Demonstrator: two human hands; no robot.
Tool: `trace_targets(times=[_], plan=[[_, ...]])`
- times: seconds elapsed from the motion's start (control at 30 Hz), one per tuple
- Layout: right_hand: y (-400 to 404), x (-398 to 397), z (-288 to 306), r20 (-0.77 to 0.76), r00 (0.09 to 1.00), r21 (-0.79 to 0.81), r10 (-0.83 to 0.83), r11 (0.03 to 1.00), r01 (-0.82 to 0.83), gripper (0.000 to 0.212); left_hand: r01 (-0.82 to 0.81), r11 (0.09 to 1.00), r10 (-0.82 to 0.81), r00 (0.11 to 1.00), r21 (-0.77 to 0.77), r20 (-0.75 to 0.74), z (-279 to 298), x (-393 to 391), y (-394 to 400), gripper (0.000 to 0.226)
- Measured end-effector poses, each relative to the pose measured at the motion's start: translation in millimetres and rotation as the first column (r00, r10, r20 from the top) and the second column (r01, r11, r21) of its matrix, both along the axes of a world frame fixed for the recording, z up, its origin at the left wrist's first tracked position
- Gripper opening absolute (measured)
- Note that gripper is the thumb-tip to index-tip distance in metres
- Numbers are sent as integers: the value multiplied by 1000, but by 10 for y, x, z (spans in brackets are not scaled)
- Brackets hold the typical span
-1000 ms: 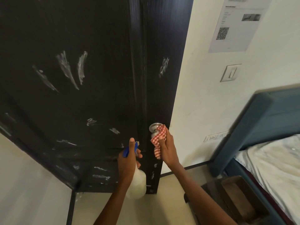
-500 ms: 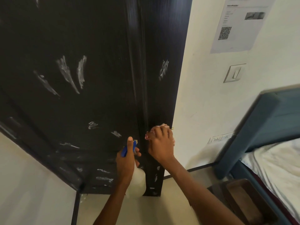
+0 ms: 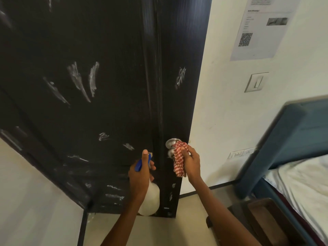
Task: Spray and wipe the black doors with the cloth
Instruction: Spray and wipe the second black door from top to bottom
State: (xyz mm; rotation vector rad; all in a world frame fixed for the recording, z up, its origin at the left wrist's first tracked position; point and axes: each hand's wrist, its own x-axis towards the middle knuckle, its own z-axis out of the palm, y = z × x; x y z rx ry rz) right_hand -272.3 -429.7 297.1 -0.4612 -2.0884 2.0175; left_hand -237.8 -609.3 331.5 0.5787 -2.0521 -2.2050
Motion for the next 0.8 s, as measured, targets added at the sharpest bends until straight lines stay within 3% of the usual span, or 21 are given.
trace_targets(times=[0.1,0.17,0.23,0.3,0.4,0.47,0.53,0.7,0.73,0.77,0.8], plan=[[144,38,-48,88,995,131,-56,990,44,33,16,999,-15,999,28,-52,22,31,21,60],[156,148,-64,71,980,167,-184,971,170,32,15,1000,-14,998,5,-69,39,38,21,63],[117,220,-11,-76,954,130,-288,946,296,31,14,1000,-16,996,-18,-85,55,38,22,65],[35,188,100,-278,922,124,-272,941,315,34,15,1000,-18,995,-26,-103,79,38,31,65],[-167,30,183,-413,905,348,-102,900,261,37,17,998,-23,995,-63,-102,101,35,19,65],[-293,-74,120,-384,923,536,-21,809,241,35,12,996,-20,996,-86,-92,96,40,0,66],[-390,-162,62,-368,929,713,33,652,259,33,3,995,-10,998,-95,-65,80,41,-25,63],[-366,-257,183,-368,901,899,229,335,282,33,6,994,-6,1000,-112,1,72,70,-59,56],[-301,-272,169,-372,901,896,225,339,286,31,7,994,-8,1000,-107,-2,71,90,-64,57],[-236,-267,150,-369,913,870,174,409,274,29,5,995,-6,1000,-99,-12,71,111,-71,59],[-173,-246,143,-346,935,803,79,541,251,30,-3,996,1,1000,-88,-20,70,128,-79,59]])
